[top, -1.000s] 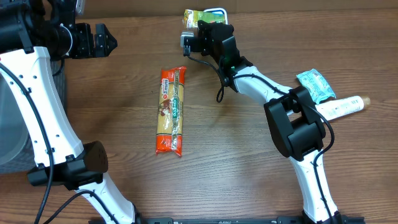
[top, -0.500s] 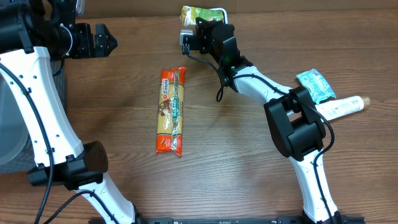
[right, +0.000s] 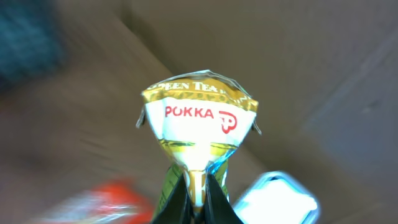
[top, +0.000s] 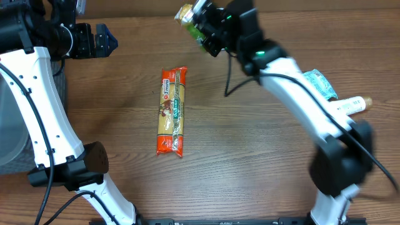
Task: Scan the item barcode
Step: 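Carry the POKKA packet right and drop it on the table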
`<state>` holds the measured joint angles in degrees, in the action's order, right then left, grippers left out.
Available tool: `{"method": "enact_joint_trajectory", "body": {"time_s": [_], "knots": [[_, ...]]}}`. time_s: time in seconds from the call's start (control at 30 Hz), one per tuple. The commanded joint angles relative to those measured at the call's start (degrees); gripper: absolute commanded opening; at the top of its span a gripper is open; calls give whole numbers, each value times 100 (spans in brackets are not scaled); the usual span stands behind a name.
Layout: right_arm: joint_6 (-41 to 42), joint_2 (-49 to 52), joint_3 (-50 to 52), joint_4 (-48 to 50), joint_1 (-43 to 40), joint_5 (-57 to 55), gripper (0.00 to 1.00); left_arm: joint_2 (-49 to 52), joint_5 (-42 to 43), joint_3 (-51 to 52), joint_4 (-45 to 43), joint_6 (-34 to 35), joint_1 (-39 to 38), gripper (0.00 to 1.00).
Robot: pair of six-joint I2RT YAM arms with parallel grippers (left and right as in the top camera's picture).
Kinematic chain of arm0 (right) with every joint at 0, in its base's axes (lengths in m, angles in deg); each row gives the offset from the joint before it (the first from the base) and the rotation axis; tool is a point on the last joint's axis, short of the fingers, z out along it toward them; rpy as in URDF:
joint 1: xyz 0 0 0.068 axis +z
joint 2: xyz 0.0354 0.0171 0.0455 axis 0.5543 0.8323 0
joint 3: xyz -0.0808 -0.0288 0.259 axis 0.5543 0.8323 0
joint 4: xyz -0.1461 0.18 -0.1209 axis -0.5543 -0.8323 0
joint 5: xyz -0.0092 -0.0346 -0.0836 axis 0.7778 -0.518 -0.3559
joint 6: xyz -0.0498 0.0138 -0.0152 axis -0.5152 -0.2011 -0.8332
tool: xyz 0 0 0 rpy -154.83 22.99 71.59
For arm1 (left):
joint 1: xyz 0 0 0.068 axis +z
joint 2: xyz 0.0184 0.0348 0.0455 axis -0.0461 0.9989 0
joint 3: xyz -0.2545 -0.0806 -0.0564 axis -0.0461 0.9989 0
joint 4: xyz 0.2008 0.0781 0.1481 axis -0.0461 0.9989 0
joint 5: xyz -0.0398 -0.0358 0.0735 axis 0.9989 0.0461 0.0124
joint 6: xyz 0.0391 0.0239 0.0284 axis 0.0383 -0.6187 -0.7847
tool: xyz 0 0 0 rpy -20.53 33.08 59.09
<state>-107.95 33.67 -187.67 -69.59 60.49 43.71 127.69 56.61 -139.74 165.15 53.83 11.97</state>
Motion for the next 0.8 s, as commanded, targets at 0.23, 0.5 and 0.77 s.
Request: {"method": "enact_joint_trajectory", "body": {"time_s": [0.23, 0.5, 0.77], "knots": [[3748, -960, -140, -2715, -1204, 461, 4, 59, 76, -9, 0, -17, -42, 100], [8415, -955, 42, -4819, -2236, -3327, 15, 59, 76, -9, 0, -17, -42, 100], [9818, -953, 1047, -4638, -2800, -3729, 5, 59, 76, -9, 0, -17, -42, 100]]}}
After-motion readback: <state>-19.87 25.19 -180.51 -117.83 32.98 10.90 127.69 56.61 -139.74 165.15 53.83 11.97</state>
